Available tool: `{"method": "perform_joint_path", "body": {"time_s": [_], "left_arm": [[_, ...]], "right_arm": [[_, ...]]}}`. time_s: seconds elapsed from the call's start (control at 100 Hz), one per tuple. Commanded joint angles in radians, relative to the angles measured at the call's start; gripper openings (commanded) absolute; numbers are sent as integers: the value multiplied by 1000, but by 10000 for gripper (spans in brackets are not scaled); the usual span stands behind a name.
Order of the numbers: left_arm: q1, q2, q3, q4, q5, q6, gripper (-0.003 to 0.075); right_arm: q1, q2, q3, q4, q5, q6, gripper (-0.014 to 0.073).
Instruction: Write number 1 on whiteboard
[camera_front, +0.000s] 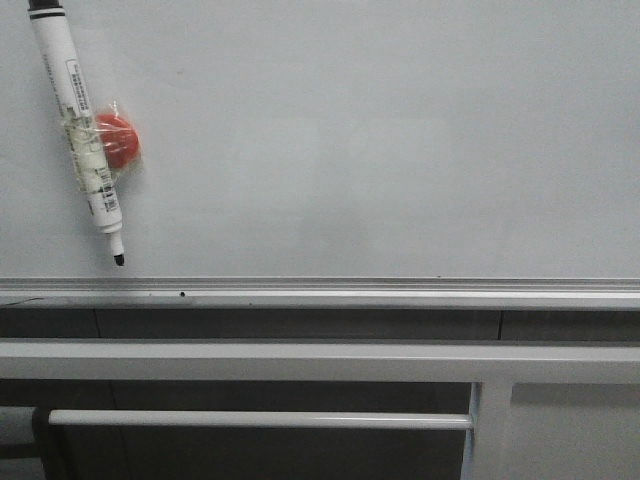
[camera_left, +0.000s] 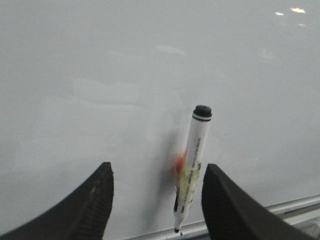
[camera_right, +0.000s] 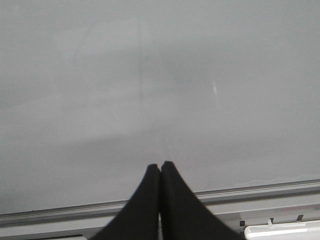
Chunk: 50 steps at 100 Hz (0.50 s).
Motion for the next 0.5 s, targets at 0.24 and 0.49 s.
{"method": "perform_joint_path", "body": {"time_s": [0.24,0.49], "left_arm": [[-39,150,-3,31,-137,-11,368],[-194,307,5,41,-316,-34,368]], "right_arm": [[2,18,-33,6,-65,-13,-63],[2,18,-33,6,-65,-13,-63]]}}
